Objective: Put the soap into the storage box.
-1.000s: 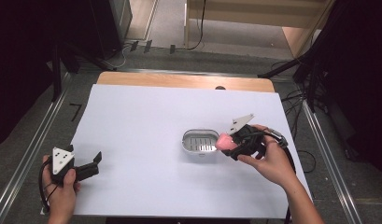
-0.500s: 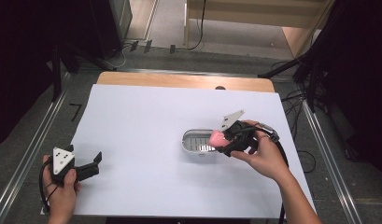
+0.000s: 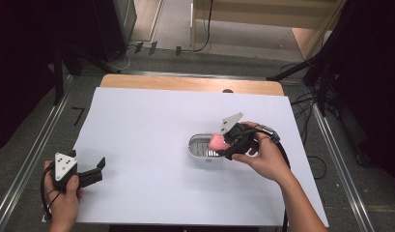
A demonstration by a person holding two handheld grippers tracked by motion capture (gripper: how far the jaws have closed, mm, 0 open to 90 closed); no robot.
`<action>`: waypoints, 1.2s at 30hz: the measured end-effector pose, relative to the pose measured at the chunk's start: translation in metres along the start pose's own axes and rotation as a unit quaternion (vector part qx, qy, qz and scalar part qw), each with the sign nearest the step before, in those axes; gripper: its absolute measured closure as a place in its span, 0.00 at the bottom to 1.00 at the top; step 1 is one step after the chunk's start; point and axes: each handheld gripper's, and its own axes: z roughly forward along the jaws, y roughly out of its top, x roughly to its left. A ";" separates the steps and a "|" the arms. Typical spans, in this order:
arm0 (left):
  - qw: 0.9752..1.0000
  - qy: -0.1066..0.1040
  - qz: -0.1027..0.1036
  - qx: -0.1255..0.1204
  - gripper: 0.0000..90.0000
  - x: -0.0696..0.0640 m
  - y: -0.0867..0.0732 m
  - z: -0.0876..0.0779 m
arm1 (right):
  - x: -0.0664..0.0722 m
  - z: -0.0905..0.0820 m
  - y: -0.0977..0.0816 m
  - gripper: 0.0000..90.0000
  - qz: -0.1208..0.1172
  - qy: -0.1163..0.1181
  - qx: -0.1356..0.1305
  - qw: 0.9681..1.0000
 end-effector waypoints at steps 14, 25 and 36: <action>1.000 0.000 -0.001 0.000 0.01 0.000 0.000 0.000 | 0.003 0.016 0.014 0.43 -0.057 0.005 -0.009 0.998; 1.000 0.000 -0.001 0.000 0.01 0.000 0.000 0.000 | 0.005 0.023 0.020 0.43 -0.077 0.004 -0.001 0.997; 1.000 0.001 -0.001 0.000 0.01 0.000 0.000 0.000 | 0.002 0.031 0.021 0.43 -0.063 0.027 0.006 0.998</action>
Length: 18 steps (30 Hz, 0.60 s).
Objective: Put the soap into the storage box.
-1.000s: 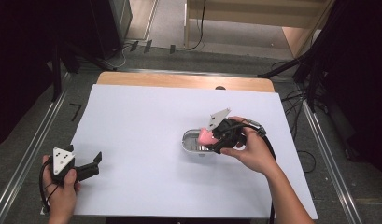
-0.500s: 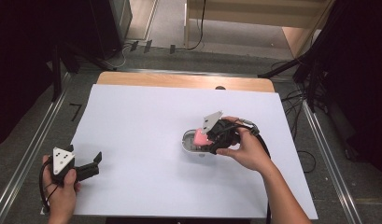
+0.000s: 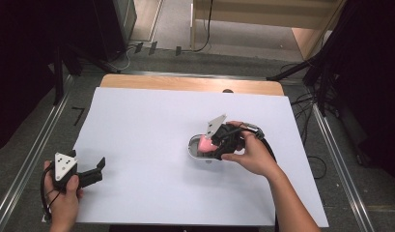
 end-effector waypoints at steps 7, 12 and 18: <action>1.000 0.000 0.001 0.000 0.01 0.000 0.000 0.000 | -0.003 0.003 -0.002 0.43 0.018 0.013 -0.006 1.000; 1.000 0.000 0.001 0.000 0.01 0.000 0.000 0.000 | -0.006 0.003 -0.004 0.43 0.033 0.018 -0.010 0.999; 1.000 0.000 0.001 0.000 0.01 0.000 0.000 0.000 | -0.008 -0.001 -0.006 0.40 0.052 0.019 -0.028 0.998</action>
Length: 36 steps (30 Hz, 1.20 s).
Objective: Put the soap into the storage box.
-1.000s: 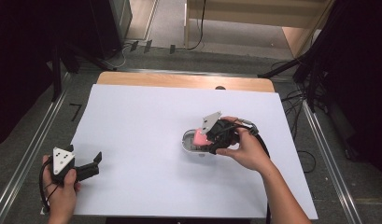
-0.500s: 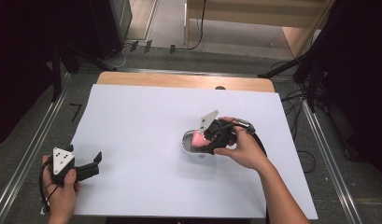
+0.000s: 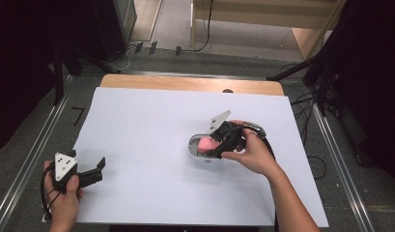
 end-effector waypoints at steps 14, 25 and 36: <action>1.000 0.000 0.000 0.000 0.01 0.000 0.000 0.000 | -0.008 -0.016 -0.011 0.39 0.053 -0.010 -0.032 0.998; 1.000 0.002 0.001 0.000 0.01 0.000 0.000 0.000 | -0.013 -0.025 -0.030 0.35 0.094 -0.019 -0.048 0.994; 1.000 0.002 0.002 0.000 0.01 -0.001 0.000 0.000 | -0.010 -0.034 -0.048 0.29 0.137 -0.045 -0.064 0.987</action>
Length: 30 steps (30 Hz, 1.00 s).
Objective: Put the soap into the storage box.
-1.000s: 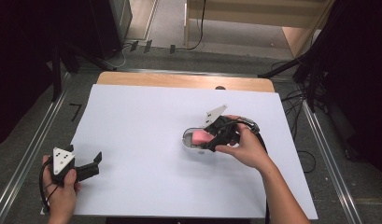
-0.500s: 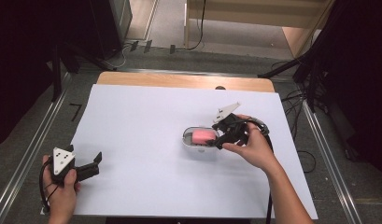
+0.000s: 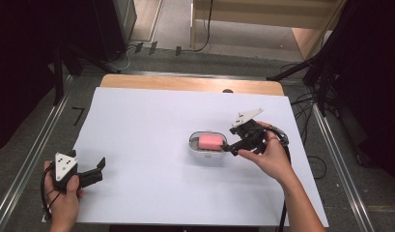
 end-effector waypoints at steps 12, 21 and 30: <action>1.000 0.000 0.003 0.003 0.01 0.000 0.000 0.000 | 0.005 -0.008 -0.028 0.27 0.039 -0.021 -0.012 0.999; 1.000 0.000 0.001 0.003 0.01 0.000 0.000 0.000 | 0.011 -0.008 -0.046 0.28 0.056 -0.037 -0.024 0.997; 1.000 0.000 0.001 0.003 0.01 0.000 0.000 0.000 | 0.013 -0.011 -0.064 0.27 0.076 -0.043 -0.041 0.995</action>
